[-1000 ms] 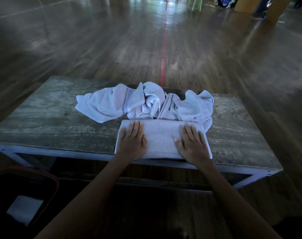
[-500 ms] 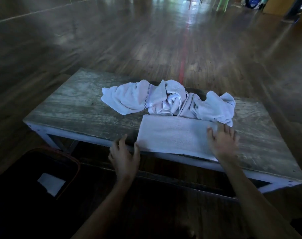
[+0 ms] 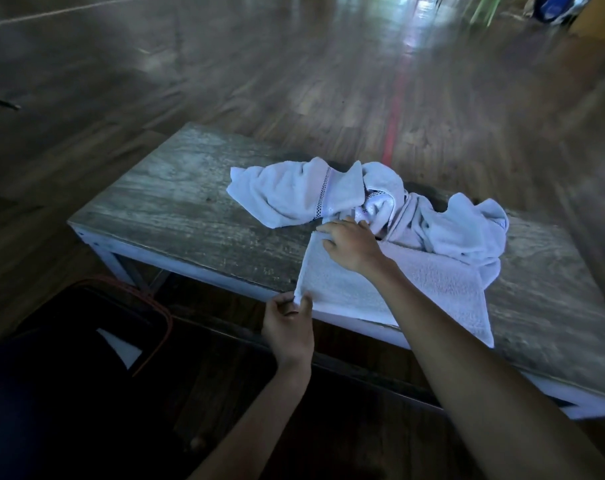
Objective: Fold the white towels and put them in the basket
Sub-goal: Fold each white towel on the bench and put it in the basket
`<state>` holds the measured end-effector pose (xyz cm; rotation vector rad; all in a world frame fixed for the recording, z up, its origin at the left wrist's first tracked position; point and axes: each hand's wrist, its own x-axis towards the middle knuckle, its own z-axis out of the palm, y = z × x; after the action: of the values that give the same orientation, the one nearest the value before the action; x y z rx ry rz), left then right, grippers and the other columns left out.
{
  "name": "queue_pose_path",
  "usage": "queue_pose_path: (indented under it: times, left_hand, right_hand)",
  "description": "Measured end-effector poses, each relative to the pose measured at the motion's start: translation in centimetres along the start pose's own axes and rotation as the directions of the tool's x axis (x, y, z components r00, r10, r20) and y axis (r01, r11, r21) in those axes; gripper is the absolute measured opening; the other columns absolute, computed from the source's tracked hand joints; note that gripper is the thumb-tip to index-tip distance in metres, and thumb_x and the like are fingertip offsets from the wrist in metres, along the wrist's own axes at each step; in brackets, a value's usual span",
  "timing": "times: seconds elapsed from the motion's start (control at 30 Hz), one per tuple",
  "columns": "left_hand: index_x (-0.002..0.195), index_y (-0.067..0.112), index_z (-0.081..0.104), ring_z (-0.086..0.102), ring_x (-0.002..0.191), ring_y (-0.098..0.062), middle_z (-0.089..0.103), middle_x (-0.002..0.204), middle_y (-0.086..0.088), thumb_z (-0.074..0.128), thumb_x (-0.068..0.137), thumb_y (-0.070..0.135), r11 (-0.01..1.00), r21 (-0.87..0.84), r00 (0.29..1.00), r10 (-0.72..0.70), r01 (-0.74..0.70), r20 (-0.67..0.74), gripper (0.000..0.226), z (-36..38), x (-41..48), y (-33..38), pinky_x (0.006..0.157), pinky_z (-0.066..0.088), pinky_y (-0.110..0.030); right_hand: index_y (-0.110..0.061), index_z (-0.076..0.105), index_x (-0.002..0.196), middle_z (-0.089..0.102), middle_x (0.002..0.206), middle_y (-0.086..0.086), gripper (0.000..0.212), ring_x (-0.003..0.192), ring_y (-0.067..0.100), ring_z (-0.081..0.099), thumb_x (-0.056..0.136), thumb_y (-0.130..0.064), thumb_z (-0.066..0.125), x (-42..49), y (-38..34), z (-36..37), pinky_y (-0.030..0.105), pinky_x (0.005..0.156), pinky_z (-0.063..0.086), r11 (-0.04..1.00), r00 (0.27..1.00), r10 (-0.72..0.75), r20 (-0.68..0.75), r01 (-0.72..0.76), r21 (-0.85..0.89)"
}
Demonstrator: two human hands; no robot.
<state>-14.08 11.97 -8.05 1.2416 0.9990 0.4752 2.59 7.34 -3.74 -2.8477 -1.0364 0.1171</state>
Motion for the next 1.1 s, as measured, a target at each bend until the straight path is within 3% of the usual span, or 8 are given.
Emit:
queue_pose_path:
  times: [0.17,0.23,0.3,0.53,0.7,0.8,1.0,1.1]
  left_hand:
    - [0.093,0.015,0.06,0.059,0.076,-0.005,0.061,0.082,0.004,0.075,0.079,0.018,0.999,-0.008,0.999,0.032,-0.032,-0.025,0.021,0.2,0.1,0.3,0.062,0.042,-0.013]
    - [0.094,0.015,0.061,0.059,0.076,-0.004,0.061,0.083,0.005,0.074,0.079,0.017,0.999,-0.01,0.998,0.051,-0.051,-0.026,0.02,0.1,0.0,0.4,0.064,0.044,-0.015]
    - [0.094,0.014,0.062,0.059,0.076,-0.005,0.062,0.083,0.004,0.074,0.079,0.017,0.995,-0.016,0.995,0.098,-0.099,-0.026,0.019,-0.2,0.0,0.8,0.068,0.047,-0.02]
    - [0.088,0.016,0.062,0.057,0.068,0.003,0.062,0.073,0.01,0.071,0.08,0.01,0.889,0.02,0.889,0.458,-0.458,-0.005,0.013,-0.5,-0.1,5.1,0.062,0.044,-0.01]
    - [0.091,0.023,0.061,0.061,0.082,-0.001,0.065,0.087,0.015,0.073,0.077,0.009,0.716,-0.009,0.705,0.69,-0.698,0.161,0.023,2.2,-2.5,6.3,0.08,0.046,-0.026]
    - [0.093,0.016,0.065,0.059,0.079,0.005,0.065,0.083,0.008,0.07,0.074,0.008,0.619,-0.053,0.585,0.765,-0.784,0.269,0.021,4.6,-4.9,5.4,0.073,0.044,-0.01]
    - [0.093,0.028,0.06,0.059,0.075,-0.006,0.061,0.08,0.011,0.071,0.07,0.01,0.444,-0.071,0.331,0.756,-0.893,0.564,0.031,9.2,-8.3,1.1,0.069,0.05,-0.036]
    - [0.087,0.026,0.062,0.059,0.077,-0.008,0.062,0.08,0.012,0.067,0.066,0.016,0.377,-0.033,0.267,0.713,-0.926,0.648,0.024,10.8,-9.3,-0.5,0.073,0.041,-0.03]
  right_hand:
    - [-0.016,0.053,0.131,0.054,0.131,0.005,0.038,0.127,0.026,0.041,0.094,-0.019,0.049,1.5,-0.1,-0.1,0.044,0.103,0.031,0.997,0.999,-0.004,0.05,0.0,0.082]
    - [-0.025,0.065,0.094,0.061,0.095,-0.001,0.017,0.093,0.015,0.054,0.088,-0.015,0.052,1.8,-0.2,-0.9,0.037,0.086,0.038,0.985,0.997,-0.051,0.056,0.041,0.166]
    - [-0.026,0.036,0.056,0.036,0.059,-0.008,0.035,0.056,0.007,0.033,0.081,-0.009,0.054,1.9,-0.4,-2.2,0.029,0.062,0.028,0.97,0.995,-0.087,0.054,0.072,0.234]
    - [-0.014,0.067,0.094,0.059,0.075,0.005,0.009,0.066,0.013,0.053,0.087,-0.011,0.062,0.3,2.5,-9.5,0.024,0.063,0.041,0.886,0.999,-0.045,-0.024,0.051,0.46]
    - [-0.013,0.064,0.092,0.059,0.065,0.003,0.012,0.059,0.009,0.052,0.087,-0.004,0.059,-3.9,7.5,-12.9,0.02,0.059,0.043,0.763,0.996,0.079,0.047,-0.09,0.64]
    - [-0.01,0.065,0.075,0.058,0.064,0.004,0.014,0.061,0.013,0.05,0.083,-0.011,0.054,-7.3,10.3,-13.2,0.026,0.06,0.036,0.696,0.981,0.188,0.058,-0.174,0.697]
    - [-0.006,0.059,0.081,0.058,0.075,0.006,0.009,0.068,0.012,0.053,0.09,-0.007,0.059,-11.2,16.1,-10.2,0.013,0.056,0.042,0.667,0.945,0.287,0.158,-0.316,0.675]
    - [-0.009,0.055,0.085,0.06,0.075,0.001,0.01,0.069,0.007,0.055,0.091,-0.001,0.056,-12.2,18.3,-8.2,0.007,0.057,0.043,0.669,0.93,0.331,0.157,-0.349,0.656]
